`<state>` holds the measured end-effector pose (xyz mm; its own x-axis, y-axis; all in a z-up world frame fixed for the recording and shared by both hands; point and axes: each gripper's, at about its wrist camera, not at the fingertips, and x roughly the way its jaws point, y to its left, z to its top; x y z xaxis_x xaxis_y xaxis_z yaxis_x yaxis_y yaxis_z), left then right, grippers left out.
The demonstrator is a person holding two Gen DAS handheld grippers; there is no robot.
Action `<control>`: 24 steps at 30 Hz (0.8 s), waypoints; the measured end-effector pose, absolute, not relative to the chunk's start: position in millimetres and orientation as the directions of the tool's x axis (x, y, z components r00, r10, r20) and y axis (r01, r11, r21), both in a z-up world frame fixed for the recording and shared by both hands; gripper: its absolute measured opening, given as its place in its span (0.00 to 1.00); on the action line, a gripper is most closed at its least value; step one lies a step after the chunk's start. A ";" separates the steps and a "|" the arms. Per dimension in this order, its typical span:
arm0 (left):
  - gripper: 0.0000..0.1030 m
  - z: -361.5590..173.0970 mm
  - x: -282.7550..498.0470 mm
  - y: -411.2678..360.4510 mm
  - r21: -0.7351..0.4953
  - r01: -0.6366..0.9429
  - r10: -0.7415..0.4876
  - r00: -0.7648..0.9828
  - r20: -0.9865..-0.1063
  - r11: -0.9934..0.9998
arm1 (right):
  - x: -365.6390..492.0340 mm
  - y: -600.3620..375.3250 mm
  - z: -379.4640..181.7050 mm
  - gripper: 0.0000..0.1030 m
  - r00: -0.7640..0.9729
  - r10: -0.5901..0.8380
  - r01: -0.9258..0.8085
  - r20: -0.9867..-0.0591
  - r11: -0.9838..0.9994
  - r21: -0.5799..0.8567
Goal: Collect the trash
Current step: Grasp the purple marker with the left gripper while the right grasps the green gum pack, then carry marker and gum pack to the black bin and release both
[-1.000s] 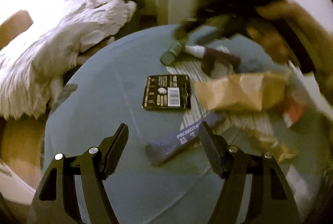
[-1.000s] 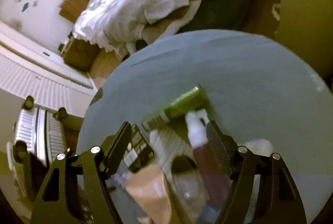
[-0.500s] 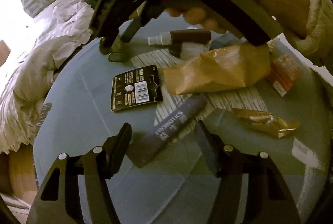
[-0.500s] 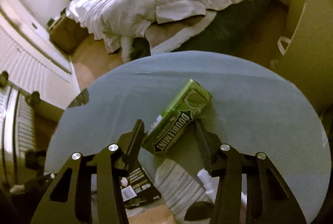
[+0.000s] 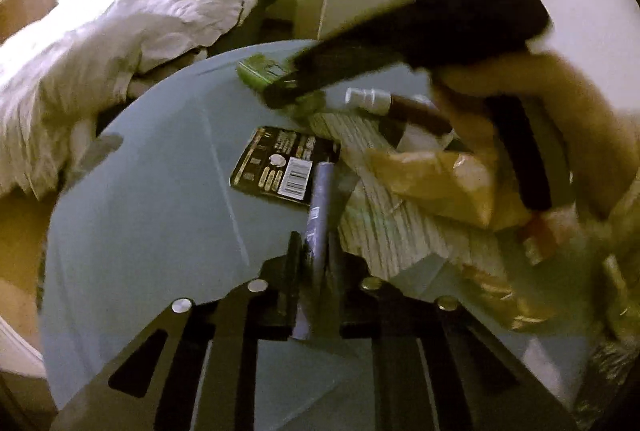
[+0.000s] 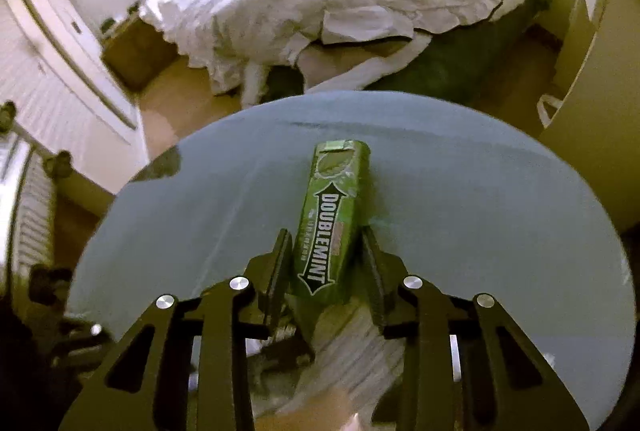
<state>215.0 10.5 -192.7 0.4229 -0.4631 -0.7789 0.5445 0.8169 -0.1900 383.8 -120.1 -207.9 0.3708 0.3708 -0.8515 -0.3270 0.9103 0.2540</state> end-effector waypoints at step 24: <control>0.10 -136.7 146.2 8.2 -0.321 0.416 -0.515 0.539 -0.666 0.851 | 231.0 -232.7 -138.7 0.21 0.558 0.595 -0.330 -0.578 0.798 0.504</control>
<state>146.2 8.2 -136.7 0.5391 -0.5151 -0.6664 0.4156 0.8509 -0.3215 231.0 -232.7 -138.7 0.5583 0.5954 -0.5777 -0.3296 0.7983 0.5041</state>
